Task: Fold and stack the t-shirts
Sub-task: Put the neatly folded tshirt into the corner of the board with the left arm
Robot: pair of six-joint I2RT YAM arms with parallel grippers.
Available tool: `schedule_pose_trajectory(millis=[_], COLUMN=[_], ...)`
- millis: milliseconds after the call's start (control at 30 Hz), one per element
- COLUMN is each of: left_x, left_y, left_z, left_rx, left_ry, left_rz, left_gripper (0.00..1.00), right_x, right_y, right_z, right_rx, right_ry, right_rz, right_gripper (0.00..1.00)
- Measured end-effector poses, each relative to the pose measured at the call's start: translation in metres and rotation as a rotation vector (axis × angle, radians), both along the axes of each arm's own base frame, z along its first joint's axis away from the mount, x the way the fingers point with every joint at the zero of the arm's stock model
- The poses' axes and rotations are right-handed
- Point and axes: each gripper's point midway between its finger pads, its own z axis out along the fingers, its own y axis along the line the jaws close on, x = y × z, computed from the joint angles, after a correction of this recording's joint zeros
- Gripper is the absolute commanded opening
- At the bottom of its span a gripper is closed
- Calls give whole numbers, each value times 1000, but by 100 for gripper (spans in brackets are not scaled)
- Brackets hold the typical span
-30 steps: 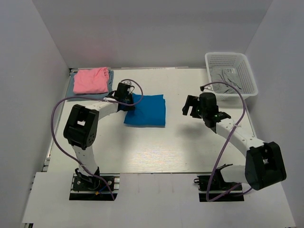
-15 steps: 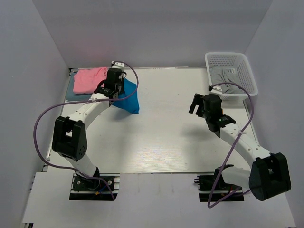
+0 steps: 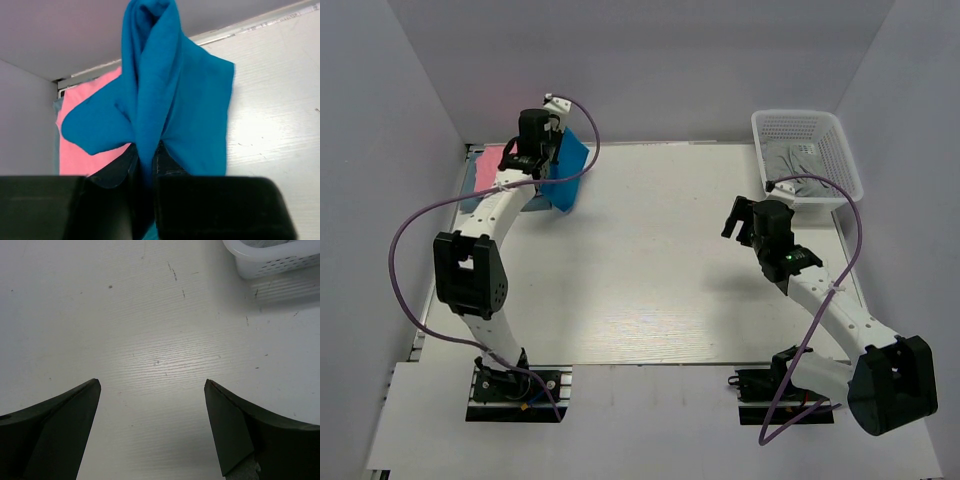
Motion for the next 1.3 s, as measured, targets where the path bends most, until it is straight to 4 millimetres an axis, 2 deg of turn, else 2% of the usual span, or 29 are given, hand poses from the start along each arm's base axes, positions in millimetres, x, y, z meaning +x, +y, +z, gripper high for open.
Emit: schedule_pose_trajectory(millis=[267, 567, 700, 900, 1167, 1300], left_x=[36, 66, 80, 87, 95, 96], left_y=[35, 95, 119, 147, 174, 189], left_z=[-5, -38, -43, -60, -85, -91], left_rx=[1, -13, -36, -71, -86, -94], left_ry=[31, 100, 101, 117, 139, 138], left_rz=[-6, 61, 78, 89, 137, 176], left_gripper=[0, 0, 0, 0, 0, 0], right_x=[-1, -2, -1, -3, 1, 2], right_y=[-1, -2, -1, -2, 0, 4], right_z=[-2, -3, -5, -12, -12, -16], right_rx=[-4, -8, -10, -23, -29, -32], right_ry=[9, 14, 20, 53, 64, 88], right_rz=[-1, -5, -5, -5, 1, 22], right_gripper=[90, 90, 90, 90, 90, 90])
